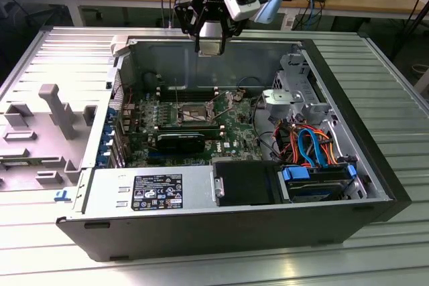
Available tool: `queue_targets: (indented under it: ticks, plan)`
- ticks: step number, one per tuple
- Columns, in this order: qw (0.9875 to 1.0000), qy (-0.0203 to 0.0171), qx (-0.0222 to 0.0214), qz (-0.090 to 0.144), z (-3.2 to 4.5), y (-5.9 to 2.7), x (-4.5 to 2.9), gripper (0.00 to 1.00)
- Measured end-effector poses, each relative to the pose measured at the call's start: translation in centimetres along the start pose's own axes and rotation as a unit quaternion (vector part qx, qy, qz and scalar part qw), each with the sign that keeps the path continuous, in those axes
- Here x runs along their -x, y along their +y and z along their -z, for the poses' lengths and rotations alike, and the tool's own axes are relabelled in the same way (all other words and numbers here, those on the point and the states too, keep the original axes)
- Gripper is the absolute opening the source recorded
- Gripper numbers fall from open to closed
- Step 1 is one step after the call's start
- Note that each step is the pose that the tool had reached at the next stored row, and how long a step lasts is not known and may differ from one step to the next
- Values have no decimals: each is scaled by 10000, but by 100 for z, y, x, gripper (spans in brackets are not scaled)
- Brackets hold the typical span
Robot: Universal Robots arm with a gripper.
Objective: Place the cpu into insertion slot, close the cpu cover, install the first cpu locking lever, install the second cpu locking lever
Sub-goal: 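Place the cpu into insertion slot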
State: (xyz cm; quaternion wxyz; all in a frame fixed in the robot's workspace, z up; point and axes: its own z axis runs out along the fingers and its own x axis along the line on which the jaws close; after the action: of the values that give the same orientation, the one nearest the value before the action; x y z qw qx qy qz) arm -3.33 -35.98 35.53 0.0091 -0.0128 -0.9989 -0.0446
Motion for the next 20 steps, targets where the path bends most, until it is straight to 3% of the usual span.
queue_targets:
  ticks: [20]
  plan:
    - [10000,0,0,0,-46,-9,1,54]
